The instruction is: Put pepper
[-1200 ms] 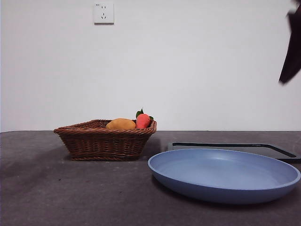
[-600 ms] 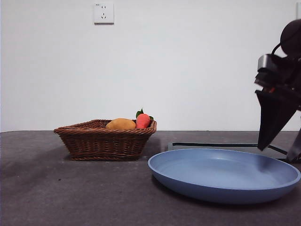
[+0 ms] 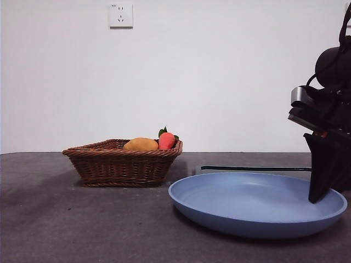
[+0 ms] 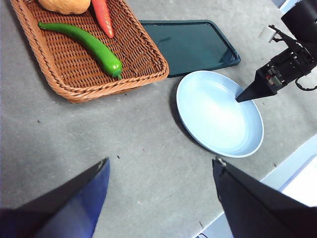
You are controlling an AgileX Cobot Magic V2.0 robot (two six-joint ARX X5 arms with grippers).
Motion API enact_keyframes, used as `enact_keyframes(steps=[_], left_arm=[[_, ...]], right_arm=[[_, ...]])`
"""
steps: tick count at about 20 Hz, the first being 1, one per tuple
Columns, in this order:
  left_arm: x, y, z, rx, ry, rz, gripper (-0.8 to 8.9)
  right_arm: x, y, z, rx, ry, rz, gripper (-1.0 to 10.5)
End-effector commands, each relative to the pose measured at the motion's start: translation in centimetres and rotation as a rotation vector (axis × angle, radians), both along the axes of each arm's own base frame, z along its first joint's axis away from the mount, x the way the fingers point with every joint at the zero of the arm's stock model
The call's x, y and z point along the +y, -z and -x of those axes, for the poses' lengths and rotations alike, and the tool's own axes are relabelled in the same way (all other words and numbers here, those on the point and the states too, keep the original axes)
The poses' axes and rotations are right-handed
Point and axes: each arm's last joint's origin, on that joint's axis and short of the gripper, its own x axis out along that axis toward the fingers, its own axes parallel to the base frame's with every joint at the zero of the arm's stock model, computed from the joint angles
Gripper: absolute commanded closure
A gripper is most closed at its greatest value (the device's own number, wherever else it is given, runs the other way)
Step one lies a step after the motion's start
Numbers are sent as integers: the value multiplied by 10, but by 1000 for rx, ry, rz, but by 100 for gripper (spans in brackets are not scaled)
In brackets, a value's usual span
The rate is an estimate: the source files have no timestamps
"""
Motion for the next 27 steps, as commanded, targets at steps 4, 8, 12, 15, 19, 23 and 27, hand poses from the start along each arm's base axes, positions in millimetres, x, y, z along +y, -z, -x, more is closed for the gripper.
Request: enact_keyframes(steps=[4, 8, 12, 15, 19, 23, 27], left_arm=[[0, -7, -2, -18, -27, 21, 450], [-1, -18, -9, -57, -79, 50, 451], [-10, -29, -33, -16, -92, 31, 451], [-24, -36, -60, 8, -115, -16, 451], [-54, -43, -108, 67, -121, -63, 451], [-92, -32, -160, 129, -136, -169, 451], [-124, -6, -207, 202, -154, -246, 451]], right_arm=[[0, -12, 1, -15, 28, -11, 941], [-4, -50, 17, -115, 64, -36, 941], [-12, -91, 42, -256, 104, -69, 941], [-20, -114, 62, -345, 137, -86, 941], [-28, -138, 87, -463, 189, -120, 941], [-31, -157, 108, -557, 221, -156, 941], [-35, -174, 130, -664, 275, -141, 941]])
